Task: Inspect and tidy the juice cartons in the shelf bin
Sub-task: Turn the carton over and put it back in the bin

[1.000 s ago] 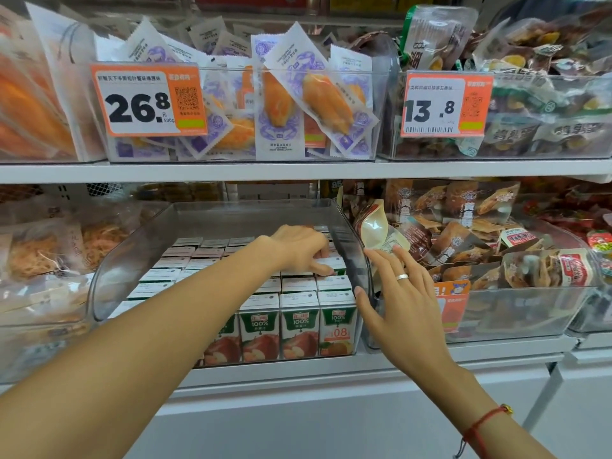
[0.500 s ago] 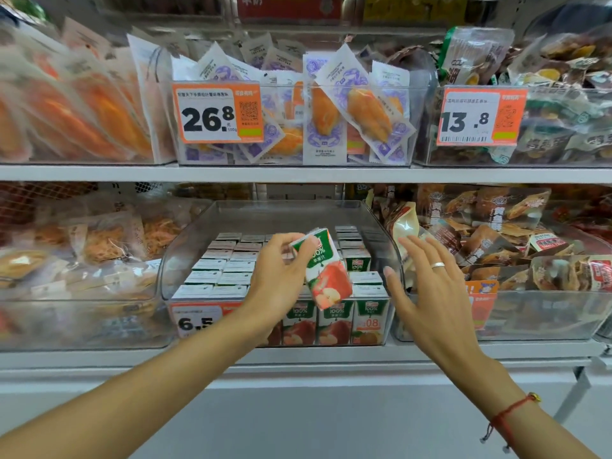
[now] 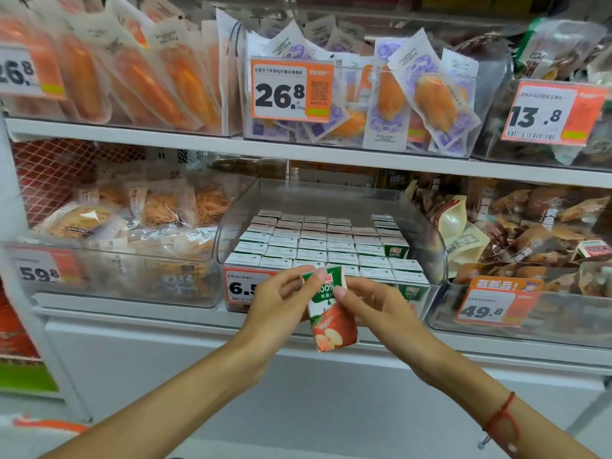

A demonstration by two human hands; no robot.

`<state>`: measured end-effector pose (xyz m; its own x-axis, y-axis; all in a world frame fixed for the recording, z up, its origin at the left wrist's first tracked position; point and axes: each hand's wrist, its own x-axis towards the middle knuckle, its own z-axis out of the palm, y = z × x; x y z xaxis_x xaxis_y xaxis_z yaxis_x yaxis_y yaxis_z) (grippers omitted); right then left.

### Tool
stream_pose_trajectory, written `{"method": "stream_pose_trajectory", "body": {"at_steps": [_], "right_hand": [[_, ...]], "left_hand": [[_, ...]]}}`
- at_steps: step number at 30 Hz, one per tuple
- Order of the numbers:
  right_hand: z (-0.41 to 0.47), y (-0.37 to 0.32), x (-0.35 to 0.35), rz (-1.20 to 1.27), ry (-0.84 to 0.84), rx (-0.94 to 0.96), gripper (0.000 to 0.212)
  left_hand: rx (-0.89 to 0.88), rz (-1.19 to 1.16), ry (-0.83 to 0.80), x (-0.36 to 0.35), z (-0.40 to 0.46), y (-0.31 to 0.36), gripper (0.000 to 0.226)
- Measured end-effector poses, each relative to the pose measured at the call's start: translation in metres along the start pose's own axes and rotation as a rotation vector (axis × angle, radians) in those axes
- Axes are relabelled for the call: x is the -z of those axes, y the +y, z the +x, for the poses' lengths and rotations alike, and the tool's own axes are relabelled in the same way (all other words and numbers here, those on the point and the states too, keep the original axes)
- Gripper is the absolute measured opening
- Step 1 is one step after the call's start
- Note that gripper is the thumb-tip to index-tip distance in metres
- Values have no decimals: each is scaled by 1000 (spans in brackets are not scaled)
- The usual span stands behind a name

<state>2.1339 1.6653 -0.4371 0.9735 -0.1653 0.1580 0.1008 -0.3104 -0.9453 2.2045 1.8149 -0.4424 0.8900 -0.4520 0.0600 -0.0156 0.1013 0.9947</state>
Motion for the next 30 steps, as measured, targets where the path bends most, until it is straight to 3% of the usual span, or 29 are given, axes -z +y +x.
{"method": "stream_pose_trajectory", "body": {"at_steps": [4, 10, 23, 30], "right_hand": [[3, 5, -5, 65, 51, -35, 22], [8, 8, -3, 135, 126, -81, 29], [4, 6, 4, 173, 58, -161, 28], [1, 8, 6, 141, -31, -185, 26]], "left_hand": [[19, 10, -24, 5, 3, -2, 19], [76, 69, -147, 13, 4, -2, 29], [48, -3, -122, 10, 3, -4, 14], [27, -32, -91, 10, 5, -3, 18]]}}
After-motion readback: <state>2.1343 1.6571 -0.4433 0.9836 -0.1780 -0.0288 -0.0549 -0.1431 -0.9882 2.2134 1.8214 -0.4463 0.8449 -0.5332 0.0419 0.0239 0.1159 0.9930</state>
